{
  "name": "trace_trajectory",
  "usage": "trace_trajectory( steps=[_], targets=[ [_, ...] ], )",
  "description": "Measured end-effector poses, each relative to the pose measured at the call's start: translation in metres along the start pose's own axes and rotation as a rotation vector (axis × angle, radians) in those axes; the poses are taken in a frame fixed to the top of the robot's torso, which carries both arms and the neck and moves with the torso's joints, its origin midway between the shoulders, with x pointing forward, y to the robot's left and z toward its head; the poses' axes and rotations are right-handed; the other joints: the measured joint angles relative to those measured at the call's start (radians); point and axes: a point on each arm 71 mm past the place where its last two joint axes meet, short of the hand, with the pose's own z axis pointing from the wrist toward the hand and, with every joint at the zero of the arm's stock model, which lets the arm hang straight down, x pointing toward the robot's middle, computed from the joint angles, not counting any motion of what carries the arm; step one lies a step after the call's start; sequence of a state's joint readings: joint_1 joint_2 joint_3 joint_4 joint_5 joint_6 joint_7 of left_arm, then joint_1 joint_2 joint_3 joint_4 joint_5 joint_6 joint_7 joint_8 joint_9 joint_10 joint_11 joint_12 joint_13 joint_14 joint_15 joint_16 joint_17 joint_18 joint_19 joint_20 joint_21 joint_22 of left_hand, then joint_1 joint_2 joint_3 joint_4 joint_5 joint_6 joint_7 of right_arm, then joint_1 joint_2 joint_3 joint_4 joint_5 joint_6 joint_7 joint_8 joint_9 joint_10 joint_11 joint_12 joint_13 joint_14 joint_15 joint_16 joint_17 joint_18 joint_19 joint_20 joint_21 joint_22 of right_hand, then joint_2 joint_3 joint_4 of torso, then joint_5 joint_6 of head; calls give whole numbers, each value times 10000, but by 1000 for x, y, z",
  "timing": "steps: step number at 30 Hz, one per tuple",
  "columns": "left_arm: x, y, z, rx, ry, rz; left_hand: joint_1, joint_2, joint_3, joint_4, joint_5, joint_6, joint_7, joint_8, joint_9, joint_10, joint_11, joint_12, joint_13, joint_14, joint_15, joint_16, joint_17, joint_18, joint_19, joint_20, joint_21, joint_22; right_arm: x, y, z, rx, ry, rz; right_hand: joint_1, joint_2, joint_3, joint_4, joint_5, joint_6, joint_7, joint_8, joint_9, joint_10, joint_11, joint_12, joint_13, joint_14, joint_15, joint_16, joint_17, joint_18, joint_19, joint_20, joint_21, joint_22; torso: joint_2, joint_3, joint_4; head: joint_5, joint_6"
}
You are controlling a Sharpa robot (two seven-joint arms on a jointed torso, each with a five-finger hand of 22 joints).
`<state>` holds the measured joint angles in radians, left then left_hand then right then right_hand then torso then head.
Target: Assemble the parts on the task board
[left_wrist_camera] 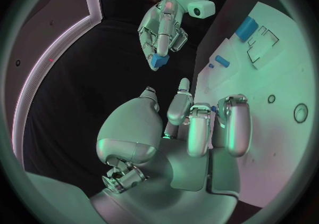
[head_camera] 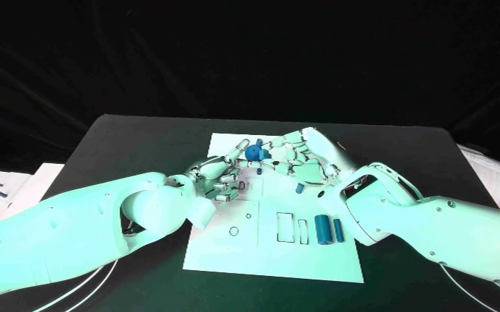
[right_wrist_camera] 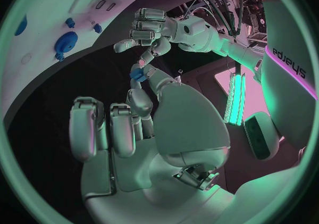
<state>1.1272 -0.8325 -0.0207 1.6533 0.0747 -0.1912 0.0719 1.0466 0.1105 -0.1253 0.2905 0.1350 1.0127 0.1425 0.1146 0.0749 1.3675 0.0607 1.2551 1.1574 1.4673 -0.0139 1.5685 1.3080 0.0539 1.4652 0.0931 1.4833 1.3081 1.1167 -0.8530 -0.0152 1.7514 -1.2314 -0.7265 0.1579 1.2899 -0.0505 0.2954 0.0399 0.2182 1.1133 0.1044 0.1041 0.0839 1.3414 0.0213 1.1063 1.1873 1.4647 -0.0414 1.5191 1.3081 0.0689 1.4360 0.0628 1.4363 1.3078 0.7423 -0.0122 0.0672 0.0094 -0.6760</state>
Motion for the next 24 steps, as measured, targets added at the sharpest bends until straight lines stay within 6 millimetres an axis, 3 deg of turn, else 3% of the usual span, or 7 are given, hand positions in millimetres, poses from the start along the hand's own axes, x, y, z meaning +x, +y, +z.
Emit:
trace_trajectory(
  steps=[2,4,21,24],
  targets=[
    [3,0,1,-40,193,-55,1,-1,-27,2,0,-21,21,0,0,0,-1,53,73,0,1,0,0,-1,0,0,1,0,0,0,0,-26,-2,10,0,0,0,0,-1,0,0,0,0,0,0,0,1,0,0,0,0,0,0,0,0,0,0,-1,0,7,0],
    [6,1,1,-70,369,-121,-49,49,-39,14,0,-36,36,0,0,0,-1,77,121,0,0,0,0,-149,0,0,42,0,1,1,1,-49,0,21,0,0,0,0,-1,0,-1,0,1,0,1,0,1,0,0,0,0,1,0,0,0,-1,0,-6,-1,12,0],
    [15,1,3,-90,890,-495,-84,94,-81,1,0,-35,36,37,-2,66,1,192,261,0,1,0,-2,-149,0,0,104,-2,5,1,2,-97,76,55,0,-1,-2,-1,-19,-13,-3,-12,2,-1,1,49,17,0,0,-1,-2,0,0,0,0,-3,0,-1,7,-4,-49],
    [15,1,3,-69,921,-550,10,188,-109,-27,0,-35,36,37,-2,66,1,232,309,0,1,0,-3,-149,0,0,104,-2,6,0,2,-76,100,49,0,-2,-2,-1,-22,-3,12,-15,1,-1,1,49,26,0,0,-1,-3,0,0,1,0,-3,0,-1,7,-7,-58]
  ],
)
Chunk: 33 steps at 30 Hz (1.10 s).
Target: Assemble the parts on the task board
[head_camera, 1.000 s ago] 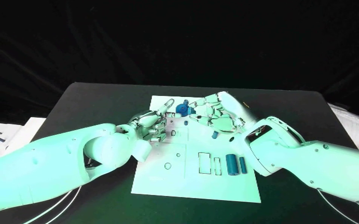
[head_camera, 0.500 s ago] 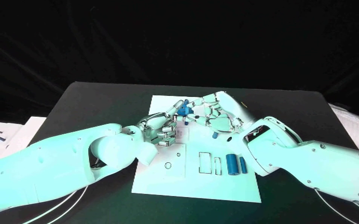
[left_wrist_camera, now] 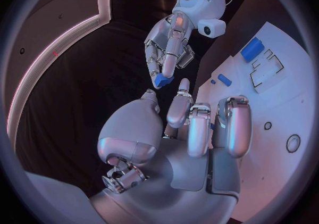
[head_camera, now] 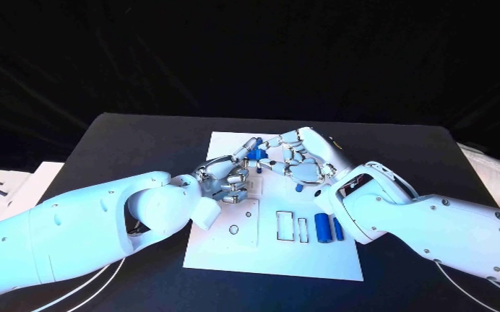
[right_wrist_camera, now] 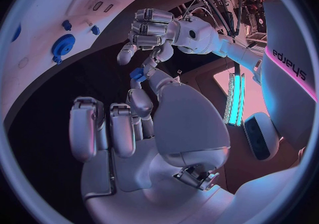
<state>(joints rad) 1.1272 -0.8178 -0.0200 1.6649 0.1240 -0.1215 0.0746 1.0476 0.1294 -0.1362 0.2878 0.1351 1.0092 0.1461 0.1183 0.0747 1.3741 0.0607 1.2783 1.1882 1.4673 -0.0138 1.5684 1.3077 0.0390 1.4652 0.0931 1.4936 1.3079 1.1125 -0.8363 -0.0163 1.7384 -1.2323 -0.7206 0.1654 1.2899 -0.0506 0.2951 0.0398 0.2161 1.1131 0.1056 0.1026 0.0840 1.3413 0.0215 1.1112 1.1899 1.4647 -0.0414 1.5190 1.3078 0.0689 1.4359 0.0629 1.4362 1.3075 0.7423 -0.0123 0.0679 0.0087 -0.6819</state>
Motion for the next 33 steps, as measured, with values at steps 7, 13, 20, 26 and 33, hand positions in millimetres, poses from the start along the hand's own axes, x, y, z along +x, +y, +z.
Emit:
trace_trajectory(
  steps=[7,13,20,26,33],
  targets=[
    [0,-1,0,82,94,-129,88,88,0,0,0,0,0,38,0,40,31,30,77,0,0,0,-1,-1,0,0,51,-1,1,-1,0,38,52,-2,0,0,-1,-1,-18,16,19,-16,-4,43,-34,0,10,0,0,0,-1,0,0,0,0,-1,-1,0,0,-3,-17],
    [0,-1,0,136,121,-199,88,88,0,0,0,0,0,88,13,73,0,76,94,0,0,0,-1,0,0,0,51,-1,1,-2,-1,69,70,-12,0,-1,-11,-11,-19,13,21,14,-3,43,-34,0,10,0,0,0,-1,0,0,0,0,-2,-5,0,0,0,-31],
    [-1,-2,-1,180,120,-238,127,127,-16,-16,0,0,0,88,22,72,0,76,117,0,0,0,-2,0,0,0,89,-2,1,-4,-2,105,74,-36,-1,-1,-12,-11,-20,29,3,14,1,44,-32,0,8,0,0,-1,-2,0,0,0,0,-2,-7,-1,1,-8,-39],
    [-2,-2,-1,212,86,-254,127,127,-27,-28,0,38,-37,129,34,72,-1,76,132,0,0,0,-2,1,-1,0,89,-2,0,-4,-2,125,69,-50,-1,-1,-13,-12,-48,40,-11,13,2,75,-1,67,57,0,0,-1,-3,0,0,0,0,-3,-7,-1,0,-12,-40],
    [-4,-2,-2,240,44,-259,169,168,-35,-35,0,38,-37,128,47,72,-1,76,151,0,0,0,-3,-1,-1,0,89,-3,-1,-6,-3,179,60,-84,-1,-2,-14,-12,-10,40,-12,2,5,75,0,67,57,0,0,-1,-3,0,0,0,0,6,-7,-1,0,-15,-56]
  ],
)
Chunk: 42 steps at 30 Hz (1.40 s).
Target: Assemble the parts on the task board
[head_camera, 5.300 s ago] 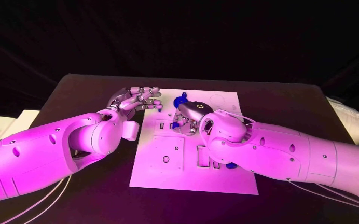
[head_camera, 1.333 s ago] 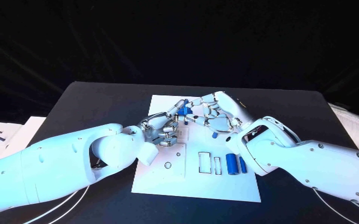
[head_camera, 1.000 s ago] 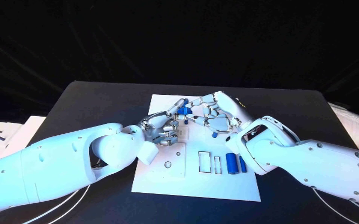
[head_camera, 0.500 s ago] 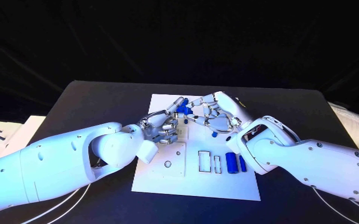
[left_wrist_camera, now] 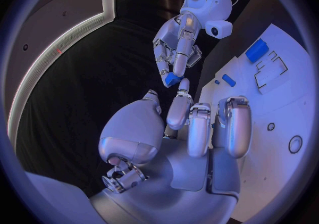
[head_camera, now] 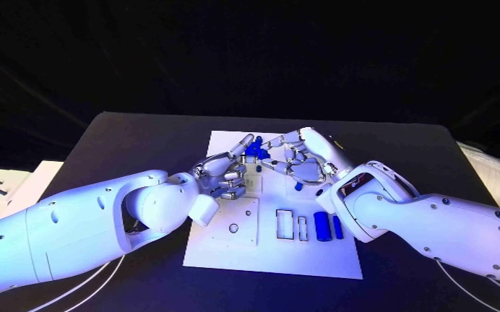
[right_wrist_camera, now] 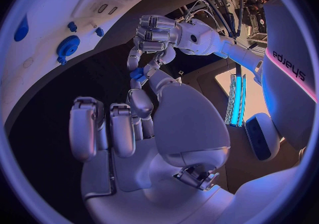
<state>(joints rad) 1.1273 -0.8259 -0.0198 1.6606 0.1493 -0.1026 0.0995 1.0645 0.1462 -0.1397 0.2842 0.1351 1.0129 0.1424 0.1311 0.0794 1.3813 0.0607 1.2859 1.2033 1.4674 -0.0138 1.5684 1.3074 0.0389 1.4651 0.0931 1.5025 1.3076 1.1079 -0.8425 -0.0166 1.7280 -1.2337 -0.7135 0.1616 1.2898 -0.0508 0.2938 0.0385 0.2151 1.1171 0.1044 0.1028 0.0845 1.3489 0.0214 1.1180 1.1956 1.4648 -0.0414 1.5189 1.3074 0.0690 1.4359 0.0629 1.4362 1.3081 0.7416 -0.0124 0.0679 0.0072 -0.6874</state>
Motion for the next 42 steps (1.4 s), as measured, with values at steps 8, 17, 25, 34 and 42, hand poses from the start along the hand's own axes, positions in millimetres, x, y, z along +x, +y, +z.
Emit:
trace_trajectory(
  steps=[8,17,25,34,42],
  targets=[
    [-2,-1,-1,40,-47,-2,0,0,-20,-20,0,35,-35,0,1,36,-36,1,12,0,0,0,0,1,0,0,0,0,-1,-3,0,97,23,-46,-27,-28,0,0,0,-4,1,-15,3,0,1,0,11,0,0,0,-1,-1,37,-37,0,-1,0,-1,-1,-1,-12],
    [-3,-1,-2,54,-80,-8,38,38,-35,-35,0,35,-34,38,8,36,-36,41,39,0,0,0,-1,0,0,0,0,-1,0,-5,-1,175,81,-81,-40,-40,-1,-1,-2,-11,6,18,4,0,1,0,11,0,0,0,-1,0,37,-37,0,-2,0,-1,-4,-1,-32],
    [-4,-1,-2,54,-110,-21,106,48,-47,-47,0,35,-34,37,37,36,-36,41,42,0,0,0,7,1,0,0,0,-1,0,-6,-1,179,107,-79,-39,-40,-1,-1,-5,-22,2,17,-1,0,2,-1,10,0,0,0,6,0,37,-37,0,-3,3,2,-5,-6,-38],
    [-5,-1,-2,67,-155,-28,225,12,-75,-75,0,-2,3,39,15,35,-36,41,33,0,0,0,6,0,0,0,0,-2,3,1,-3,-56,46,48,-39,-40,-1,-1,-9,37,7,3,-1,11,12,-1,28,0,0,0,6,-1,36,-36,49,-4,3,6,1,-10,-35],
    [-6,-1,-2,64,-188,-33,225,12,-103,-103,0,-1,2,39,15,35,-36,41,33,0,0,0,5,0,0,0,0,-2,2,-2,-4,57,45,-47,3,-82,-2,-1,-9,36,6,-10,4,11,13,-1,27,0,0,0,5,0,36,-36,49,-5,2,2,1,-22,-43]
  ],
)
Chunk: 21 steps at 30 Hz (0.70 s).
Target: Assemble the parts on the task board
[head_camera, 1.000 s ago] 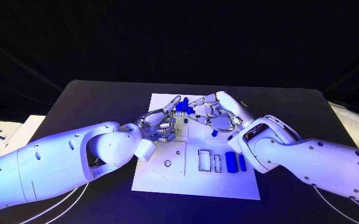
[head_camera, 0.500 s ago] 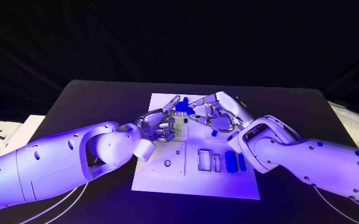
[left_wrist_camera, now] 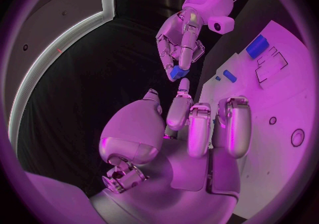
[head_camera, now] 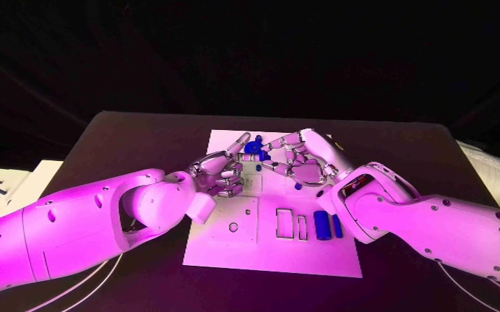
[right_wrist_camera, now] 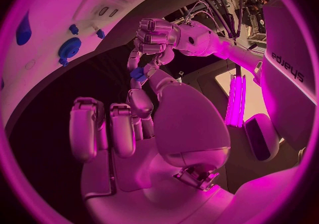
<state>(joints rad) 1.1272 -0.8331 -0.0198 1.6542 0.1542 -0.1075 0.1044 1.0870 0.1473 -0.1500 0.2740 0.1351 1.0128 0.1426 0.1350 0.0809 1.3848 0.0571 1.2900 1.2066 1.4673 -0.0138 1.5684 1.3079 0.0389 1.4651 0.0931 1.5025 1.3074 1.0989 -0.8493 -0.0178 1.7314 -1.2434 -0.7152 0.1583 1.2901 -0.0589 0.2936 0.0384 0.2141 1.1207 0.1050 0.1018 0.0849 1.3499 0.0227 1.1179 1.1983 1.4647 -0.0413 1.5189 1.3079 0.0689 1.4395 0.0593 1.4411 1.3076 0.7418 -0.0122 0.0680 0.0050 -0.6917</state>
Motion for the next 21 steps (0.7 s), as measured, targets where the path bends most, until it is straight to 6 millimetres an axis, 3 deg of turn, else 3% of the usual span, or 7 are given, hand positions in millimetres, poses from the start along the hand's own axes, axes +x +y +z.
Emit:
trace_trajectory(
  steps=[21],
  targets=[
    [-4,-1,-2,17,-134,1,104,-2,-27,-28,0,0,0,0,1,-1,0,-1,7,0,0,0,-3,1,0,0,0,-1,-2,-8,-1,561,45,-408,0,0,-1,-1,-58,-11,5,13,1,0,0,0,-2,0,0,0,-2,0,0,0,0,-2,0,-7,0,-33,-17]
  ],
)
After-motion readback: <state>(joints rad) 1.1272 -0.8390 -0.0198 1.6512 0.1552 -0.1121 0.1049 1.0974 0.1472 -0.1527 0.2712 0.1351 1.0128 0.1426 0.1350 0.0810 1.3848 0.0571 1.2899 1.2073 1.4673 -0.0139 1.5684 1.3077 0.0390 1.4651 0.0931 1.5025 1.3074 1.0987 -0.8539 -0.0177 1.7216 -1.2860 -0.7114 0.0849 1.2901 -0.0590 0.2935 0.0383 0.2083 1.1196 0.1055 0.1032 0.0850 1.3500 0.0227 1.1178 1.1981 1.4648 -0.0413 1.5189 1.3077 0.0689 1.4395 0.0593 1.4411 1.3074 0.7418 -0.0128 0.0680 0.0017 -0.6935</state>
